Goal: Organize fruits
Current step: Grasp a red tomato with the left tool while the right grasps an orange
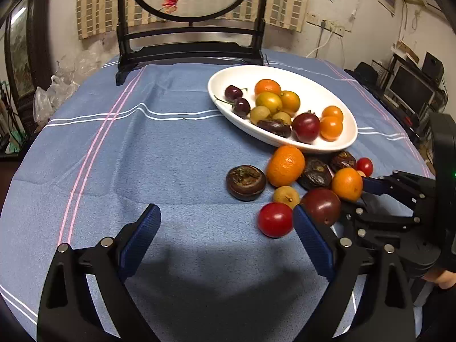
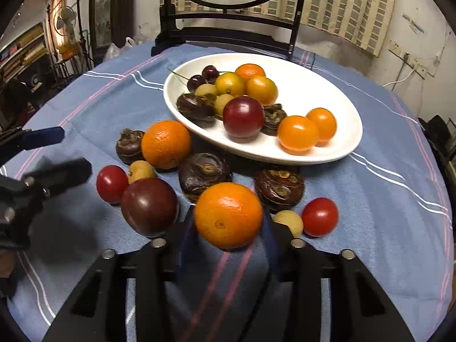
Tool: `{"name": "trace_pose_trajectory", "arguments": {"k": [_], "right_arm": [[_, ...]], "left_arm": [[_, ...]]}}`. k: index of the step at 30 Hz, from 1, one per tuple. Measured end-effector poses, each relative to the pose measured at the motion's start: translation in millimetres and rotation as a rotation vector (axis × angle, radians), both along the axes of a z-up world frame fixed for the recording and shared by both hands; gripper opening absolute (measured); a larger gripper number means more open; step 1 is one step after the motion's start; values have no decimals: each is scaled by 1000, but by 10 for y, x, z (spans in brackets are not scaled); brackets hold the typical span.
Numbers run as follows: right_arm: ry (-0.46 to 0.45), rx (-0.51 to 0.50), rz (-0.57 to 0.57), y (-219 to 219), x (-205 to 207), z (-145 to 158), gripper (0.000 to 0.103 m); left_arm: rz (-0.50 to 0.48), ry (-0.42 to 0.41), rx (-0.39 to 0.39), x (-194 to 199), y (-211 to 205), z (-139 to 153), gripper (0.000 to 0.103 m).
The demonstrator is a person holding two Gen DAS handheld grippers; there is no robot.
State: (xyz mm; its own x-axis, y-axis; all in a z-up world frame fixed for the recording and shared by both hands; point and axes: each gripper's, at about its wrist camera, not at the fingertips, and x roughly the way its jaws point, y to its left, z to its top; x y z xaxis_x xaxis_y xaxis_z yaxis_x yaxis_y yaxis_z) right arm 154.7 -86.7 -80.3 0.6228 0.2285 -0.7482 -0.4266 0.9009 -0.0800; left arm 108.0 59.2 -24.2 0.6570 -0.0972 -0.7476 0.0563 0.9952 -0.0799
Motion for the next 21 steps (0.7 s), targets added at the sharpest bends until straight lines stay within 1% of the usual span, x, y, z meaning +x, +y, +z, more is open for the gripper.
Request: {"name": "trace_pose_trajectory", "arguments": {"k": [3, 7, 11, 12, 13, 14, 15, 16, 17, 19, 21], "right_arm": [[8, 59, 5, -75, -38, 30, 43], [-2, 150, -19, -255, -92, 127, 43], [9, 193, -36, -370, -118, 130, 43], [9, 194, -39, -380, -121, 131, 43], [6, 198, -42, -394, -128, 138, 43], [3, 200, -42, -395, -134, 143, 43], [0, 201, -39, -391, -138, 151, 43], [-8, 199, -34, -383, -156, 162, 43], [-12, 198, -30, -375, -164, 171, 43], [-19, 196, -18, -354, -194, 186, 43], [-25, 193, -10, -339, -213, 196, 43]], "left_arm": [[-19, 4, 10, -4, -44, -17, 91], [-69, 24, 30, -12, -147, -68, 91], [-113, 54, 80, 1, -284, -153, 91], [-117, 59, 77, 8, -288, -163, 89], [-117, 70, 74, 24, -289, -178, 83], [-118, 86, 74, 48, -291, -202, 75], [-118, 101, 72, 66, -291, -225, 70], [-119, 119, 67, 92, -288, -254, 61], [-116, 119, 64, 108, -283, -259, 60], [-116, 105, 69, 123, -294, -262, 55], [-113, 94, 104, 137, -341, -270, 52]]}}
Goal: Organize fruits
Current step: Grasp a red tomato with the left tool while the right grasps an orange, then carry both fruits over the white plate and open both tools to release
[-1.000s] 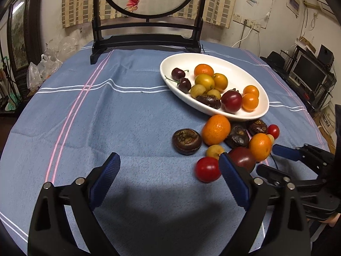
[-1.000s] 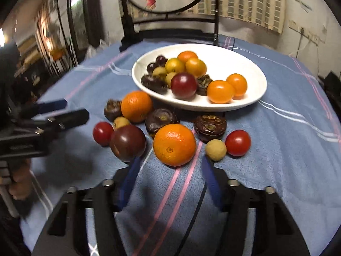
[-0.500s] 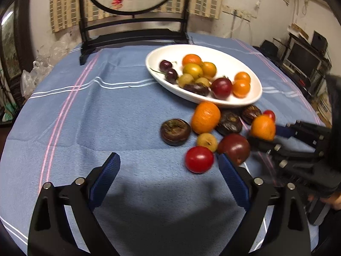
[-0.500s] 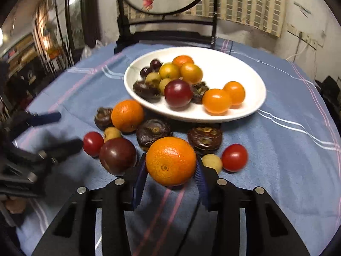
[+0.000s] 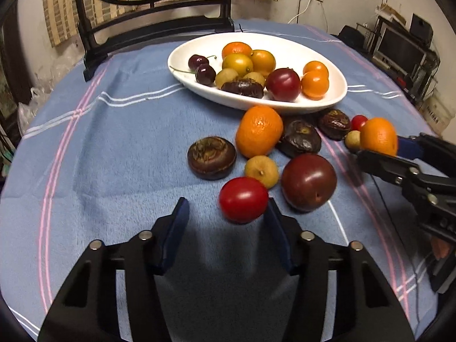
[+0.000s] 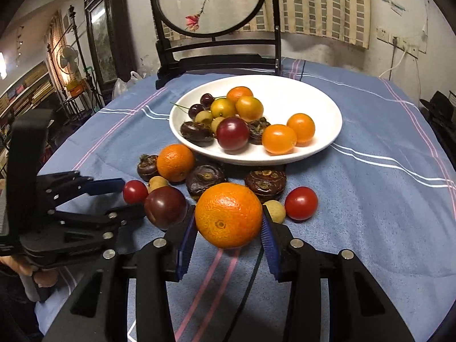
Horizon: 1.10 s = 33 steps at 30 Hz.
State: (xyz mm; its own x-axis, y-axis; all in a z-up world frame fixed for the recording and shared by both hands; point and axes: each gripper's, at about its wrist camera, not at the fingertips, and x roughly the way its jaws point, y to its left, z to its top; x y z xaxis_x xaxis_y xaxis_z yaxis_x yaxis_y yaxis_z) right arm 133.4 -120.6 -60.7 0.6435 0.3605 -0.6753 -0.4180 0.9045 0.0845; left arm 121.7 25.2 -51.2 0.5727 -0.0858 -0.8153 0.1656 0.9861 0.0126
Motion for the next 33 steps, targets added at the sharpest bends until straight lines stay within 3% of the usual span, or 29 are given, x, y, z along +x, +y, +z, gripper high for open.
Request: {"name": "trace_pose_trajectory", "arguments": {"k": [4, 7, 13, 21, 26, 33], "right_arm": [[-1, 4, 3, -5, -2, 6, 43], [-2, 9, -5, -27, -3, 10, 43], [-24, 55, -16, -103, -33, 68, 43], [-185, 148, -63, -154, -95, 567, 43], [-170, 104, -60, -16, 189, 676, 43], [-82, 106, -92, 59, 691, 453, 43]], "left_arm": [[-22, -12, -5, -5, -67, 20, 30], [-21, -28, 12, -44, -84, 55, 30], [-15, -88, -34, -189, -52, 327, 30], [-4, -162, -80, 71, -82, 806, 30], [31, -159, -115, 457, -94, 892, 30], [69, -95, -110, 950, -118, 730, 30]]}}
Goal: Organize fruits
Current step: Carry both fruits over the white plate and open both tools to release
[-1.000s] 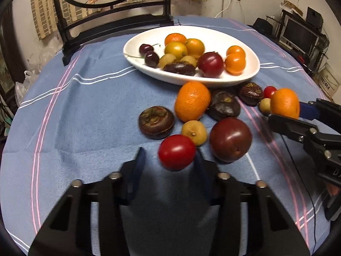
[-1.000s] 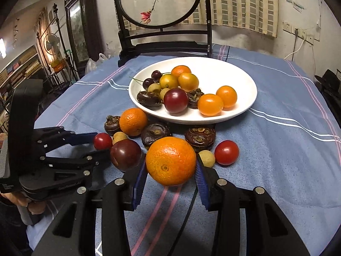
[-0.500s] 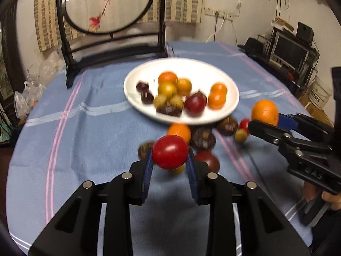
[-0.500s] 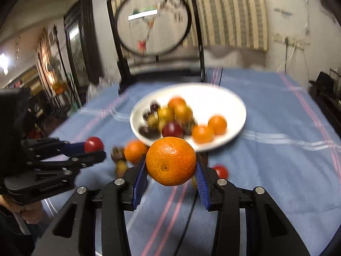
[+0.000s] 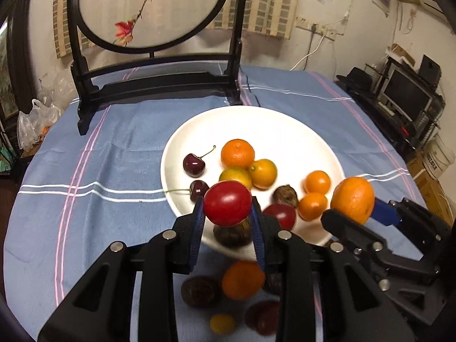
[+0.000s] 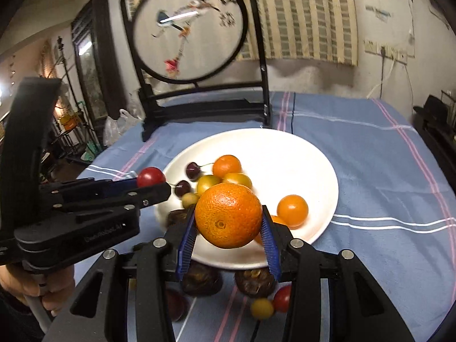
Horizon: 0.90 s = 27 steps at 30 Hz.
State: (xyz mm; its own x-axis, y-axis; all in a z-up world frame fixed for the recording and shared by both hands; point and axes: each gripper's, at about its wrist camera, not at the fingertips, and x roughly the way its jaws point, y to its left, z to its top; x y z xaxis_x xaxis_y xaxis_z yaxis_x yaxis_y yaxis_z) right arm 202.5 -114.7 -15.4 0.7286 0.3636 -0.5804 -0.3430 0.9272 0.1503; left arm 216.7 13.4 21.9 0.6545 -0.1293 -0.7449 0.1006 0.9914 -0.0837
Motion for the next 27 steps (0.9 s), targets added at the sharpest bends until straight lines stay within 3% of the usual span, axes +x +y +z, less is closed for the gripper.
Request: {"name": "trace_pose_trajectory", "arguments": {"k": [6, 7, 8, 10, 14, 19, 27], "right_arm": [[39, 38, -18, -10, 265, -158, 45], [33, 72, -19, -45, 279, -164, 57], [27, 93, -24, -81, 278, -160, 60], [13, 107, -37, -156, 253, -141, 66], [37, 131, -38, -257, 200, -129, 66], [16, 86, -45, -313, 41, -100, 72], [43, -12, -34, -386, -277, -233, 74]], "left_arm": [[23, 29, 4, 244, -14, -166, 31], [34, 28, -1, 258, -8, -190, 42], [49, 27, 1, 255, 0, -206, 59], [81, 7, 3, 212, 44, -201, 72], [63, -13, -18, 111, 79, -118, 73], [65, -57, -18, -113, 134, -21, 85], [78, -43, -19, -464, 341, -114, 88]]}}
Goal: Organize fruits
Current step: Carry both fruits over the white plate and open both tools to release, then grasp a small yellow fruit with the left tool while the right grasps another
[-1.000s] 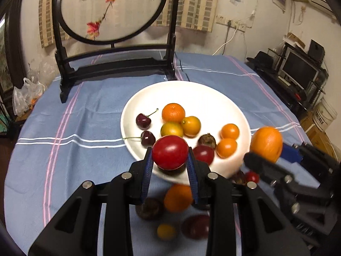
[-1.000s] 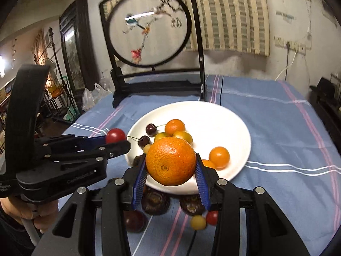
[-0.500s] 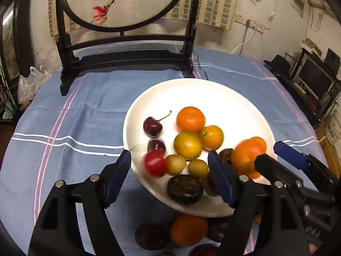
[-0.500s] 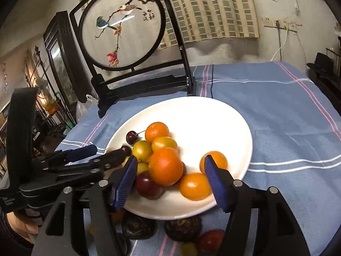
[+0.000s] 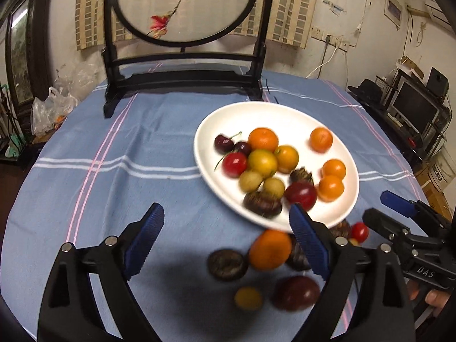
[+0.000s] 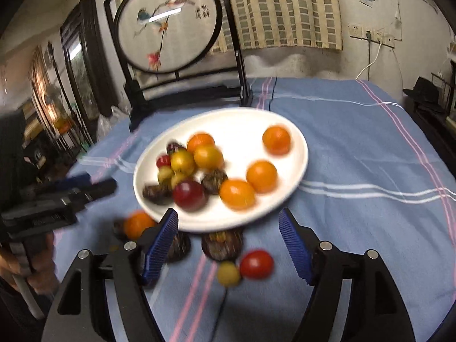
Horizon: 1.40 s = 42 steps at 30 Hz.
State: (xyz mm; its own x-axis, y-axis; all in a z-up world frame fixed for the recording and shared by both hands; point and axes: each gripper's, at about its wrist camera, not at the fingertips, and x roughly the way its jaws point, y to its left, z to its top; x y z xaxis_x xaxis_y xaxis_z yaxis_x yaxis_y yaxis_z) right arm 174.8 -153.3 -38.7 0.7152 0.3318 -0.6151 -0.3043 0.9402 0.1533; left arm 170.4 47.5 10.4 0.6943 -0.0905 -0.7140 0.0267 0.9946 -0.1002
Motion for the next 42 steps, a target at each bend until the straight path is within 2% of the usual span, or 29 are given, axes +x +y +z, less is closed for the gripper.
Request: {"name": "trace_pose_trajectory", "arguments": {"k": [9, 15, 17, 18, 23, 24, 25, 33, 34, 36, 37, 38, 42], "right_arm": [[54, -134, 31, 60, -311, -202, 74], [120, -200, 59, 204, -268, -367, 59], [134, -231, 56, 265, -209, -419, 52], [137, -249, 51, 288, -179, -437, 45], [142, -228, 29, 315, -43, -440, 44], [136, -228, 20, 309, -32, -440, 35], [129, -232, 18, 303, -29, -439, 23], [140, -138, 43, 175, -113, -412, 23], [144, -129, 47, 163, -124, -417, 23], [145, -119, 58, 162, -145, -418, 23], [142, -119, 62, 172, -154, -414, 23], [135, -119, 65, 180, -170, -406, 23], [121, -119, 82, 197, -207, -384, 23]], "left_arm": [[-5, 38, 23, -282, 52, -202, 88], [-23, 43, 32, -392, 58, -240, 88], [-29, 48, 33, -429, 61, -257, 88], [-33, 49, 35, -438, 60, -264, 88], [-57, 60, 54, -487, 20, -311, 88], [-66, 61, 59, -501, 2, -322, 88], [-74, 63, 64, -510, -12, -330, 88], [-132, 115, 98, -547, -142, -468, 88], [-136, 118, 103, -548, -154, -483, 84], [-152, 134, 108, -544, -190, -534, 67], [-157, 145, 109, -532, -205, -563, 54], [-157, 159, 114, -510, -219, -604, 47], [-155, 148, 131, -482, -263, -600, 44]]}}
